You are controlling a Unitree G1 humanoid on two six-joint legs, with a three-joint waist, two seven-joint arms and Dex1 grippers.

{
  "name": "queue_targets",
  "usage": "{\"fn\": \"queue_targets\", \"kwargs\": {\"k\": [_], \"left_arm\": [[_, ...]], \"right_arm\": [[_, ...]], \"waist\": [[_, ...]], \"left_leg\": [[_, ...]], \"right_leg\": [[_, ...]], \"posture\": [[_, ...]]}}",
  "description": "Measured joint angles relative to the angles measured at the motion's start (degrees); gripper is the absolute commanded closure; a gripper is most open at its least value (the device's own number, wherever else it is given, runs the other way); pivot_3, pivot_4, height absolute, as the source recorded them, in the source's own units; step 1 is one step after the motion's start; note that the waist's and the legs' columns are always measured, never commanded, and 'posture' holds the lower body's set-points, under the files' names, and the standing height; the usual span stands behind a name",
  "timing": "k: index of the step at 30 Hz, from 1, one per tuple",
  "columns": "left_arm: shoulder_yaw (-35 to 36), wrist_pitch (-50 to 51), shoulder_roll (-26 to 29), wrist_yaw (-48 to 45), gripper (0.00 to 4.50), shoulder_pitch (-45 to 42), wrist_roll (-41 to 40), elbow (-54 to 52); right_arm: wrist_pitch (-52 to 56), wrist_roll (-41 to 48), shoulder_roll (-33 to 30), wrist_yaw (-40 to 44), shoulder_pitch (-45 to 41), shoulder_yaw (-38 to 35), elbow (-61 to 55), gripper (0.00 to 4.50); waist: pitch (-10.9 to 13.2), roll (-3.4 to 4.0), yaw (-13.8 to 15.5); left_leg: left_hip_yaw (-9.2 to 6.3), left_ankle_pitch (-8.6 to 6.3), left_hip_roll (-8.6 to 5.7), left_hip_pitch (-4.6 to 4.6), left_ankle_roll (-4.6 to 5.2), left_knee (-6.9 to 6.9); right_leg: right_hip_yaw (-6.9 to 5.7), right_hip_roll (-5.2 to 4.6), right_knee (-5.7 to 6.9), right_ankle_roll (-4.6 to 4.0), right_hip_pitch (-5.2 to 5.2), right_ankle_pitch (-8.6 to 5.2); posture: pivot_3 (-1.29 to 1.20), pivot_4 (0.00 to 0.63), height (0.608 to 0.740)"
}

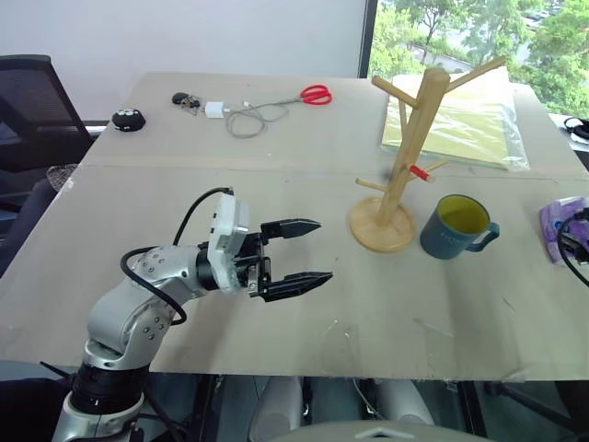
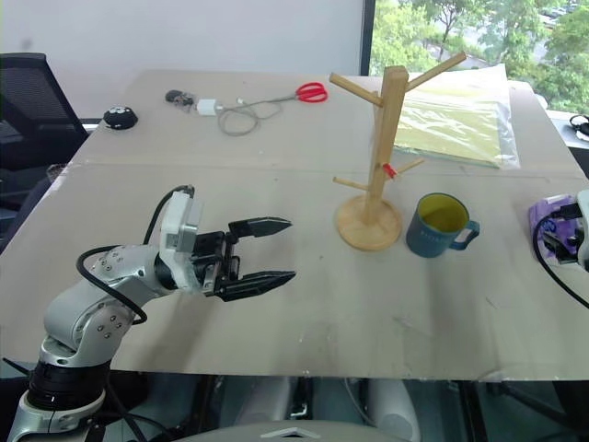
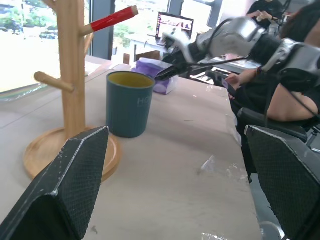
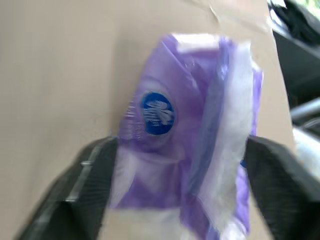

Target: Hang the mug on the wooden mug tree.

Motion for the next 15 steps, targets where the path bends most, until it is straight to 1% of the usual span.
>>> {"fn": "queue_targets", "kwargs": {"k": [4,5,8,9,10,12,14,15], "left_arm": [[-0.1,-0.1,0.1,-0.7,0.00,-0.3,0.1,1.9],[-0.1,-0.1,0.2,-1.2,0.00,-0.3,0.1,2.7],[-0.2,-0.4,0.5,-2.7,0.00,-0.2,0.2,3.6],[-0.2,-0.5,1.2,-4.1,0.00,-0.1,0.6,4.8],[-0.3,-0.6,1.3,-4.8,0.00,-0.4,0.9,5.7],[-0.6,-0.8,1.3,-5.5,0.00,-0.8,1.2,6.1],[-1.0,-1.0,1.3,-5.9,0.00,-1.6,1.3,6.5],[-1.1,-1.0,1.3,-6.0,0.00,-2.0,1.3,6.8]], "right_arm": [[11.6,7.2,2.6,3.1,8.4,-10.6,-24.5,0.75],[13.6,8.8,3.7,3.5,9.4,-11.2,-28.5,0.75],[16.1,10.2,7.2,3.0,11.5,-12.6,-33.7,0.75],[18.0,11.8,14.8,0.2,11.9,-11.8,-38.9,0.75],[18.0,11.9,20.1,-2.7,11.8,-9.5,-40.5,0.75],[17.2,11.1,23.1,-5.6,11.9,-6.2,-40.8,0.75],[14.5,9.0,26.0,-9.1,11.6,-3.2,-40.4,0.75],[13.3,8.3,27.7,-10.5,11.1,-1.9,-39.6,0.98]], "waist": [[0.0,-0.05,0.1],[0.0,-0.10,0.1],[0.0,-0.13,0.1],[-0.1,-0.26,0.0],[-0.1,-0.28,-0.1],[0.0,-0.16,-0.2],[-0.1,-0.24,-0.1],[-0.1,-0.26,-0.1]], "left_leg": [[-0.10,-0.12,0.01,0.07,0.20,0.02],[-0.09,-0.13,0.01,0.10,0.22,0.09],[-0.09,-0.13,0.00,0.10,0.23,0.11],[-0.14,-0.12,0.02,0.14,0.21,0.16],[-0.15,-0.11,0.05,0.14,0.19,0.21],[-0.01,-0.10,0.01,0.15,0.21,0.21],[-0.01,-0.09,-0.02,0.15,0.20,0.21],[-0.01,-0.04,-0.02,0.14,0.11,0.21]], "right_leg": [[-0.09,-0.01,0.01,0.01,0.08,-0.01],[-0.10,-0.01,0.01,-0.04,0.12,-0.04],[-0.10,-0.02,0.02,-0.15,0.13,-0.10],[-0.12,-0.01,0.07,-0.17,0.15,-0.10],[-0.12,0.02,0.09,-0.18,0.15,-0.11],[-0.02,-0.04,0.10,-0.25,0.11,-0.08],[-0.02,-0.06,0.10,-0.27,0.11,-0.07],[-0.04,-0.06,0.10,-0.27,0.10,-0.07]], "posture": [[0.00,0.150,0.740],[0.00,0.150,0.740],[0.00,0.150,0.740],[0.00,0.150,0.740],[0.00,0.150,0.740],[0.00,0.150,0.740],[0.00,0.150,0.740],[0.00,0.150,0.740]]}}
